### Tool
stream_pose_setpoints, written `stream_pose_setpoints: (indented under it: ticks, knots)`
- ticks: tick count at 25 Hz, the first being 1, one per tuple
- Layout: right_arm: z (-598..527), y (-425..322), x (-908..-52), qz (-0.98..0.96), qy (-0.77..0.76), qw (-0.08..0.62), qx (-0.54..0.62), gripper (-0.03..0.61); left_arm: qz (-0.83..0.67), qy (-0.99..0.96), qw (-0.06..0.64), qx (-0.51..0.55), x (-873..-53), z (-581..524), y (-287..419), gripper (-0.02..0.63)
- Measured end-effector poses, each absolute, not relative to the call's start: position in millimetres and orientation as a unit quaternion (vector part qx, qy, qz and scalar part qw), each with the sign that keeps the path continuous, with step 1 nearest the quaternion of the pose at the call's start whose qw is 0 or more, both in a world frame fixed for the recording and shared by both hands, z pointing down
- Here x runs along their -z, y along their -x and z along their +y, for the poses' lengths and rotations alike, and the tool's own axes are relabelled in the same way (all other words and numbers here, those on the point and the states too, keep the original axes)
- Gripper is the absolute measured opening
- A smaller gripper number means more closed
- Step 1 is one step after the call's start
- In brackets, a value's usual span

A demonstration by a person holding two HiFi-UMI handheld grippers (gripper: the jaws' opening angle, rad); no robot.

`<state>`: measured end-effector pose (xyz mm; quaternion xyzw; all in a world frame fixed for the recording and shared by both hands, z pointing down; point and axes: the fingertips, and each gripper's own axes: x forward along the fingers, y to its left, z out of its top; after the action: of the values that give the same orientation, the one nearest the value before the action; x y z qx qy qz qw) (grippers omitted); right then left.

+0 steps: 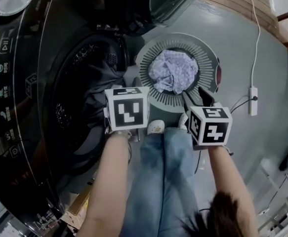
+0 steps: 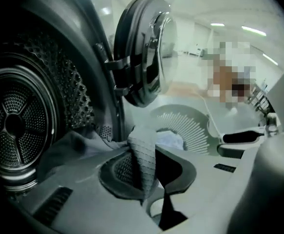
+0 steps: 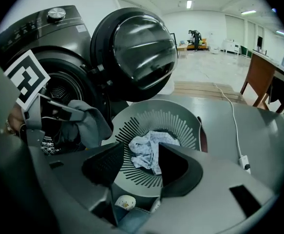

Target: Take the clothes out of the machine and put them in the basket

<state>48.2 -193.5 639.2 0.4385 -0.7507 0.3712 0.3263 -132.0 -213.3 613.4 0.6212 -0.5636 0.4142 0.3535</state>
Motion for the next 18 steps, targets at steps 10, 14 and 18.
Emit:
stream_pose_setpoints:
  ticks: [10, 14, 18]
  knots:
    - [-201.8, -96.2, -628.4, -0.730, -0.475, 0.318, -0.376, 0.216, -0.485, -0.723, 0.326, -0.369, -570.6, -249.9, 15.6, 0.057]
    - [-208.8, -116.8, -624.8, -0.722, -0.488, 0.315, -0.375, 0.215, -0.458, -0.756, 0.318, -0.344, -555.0, -266.9, -33.0, 0.057]
    - [-214.6, -133.6, -622.7, -0.713, -0.502, 0.312, -0.376, 0.215, -0.444, -0.769, 0.325, -0.326, -551.1, -276.9, -55.0, 0.057]
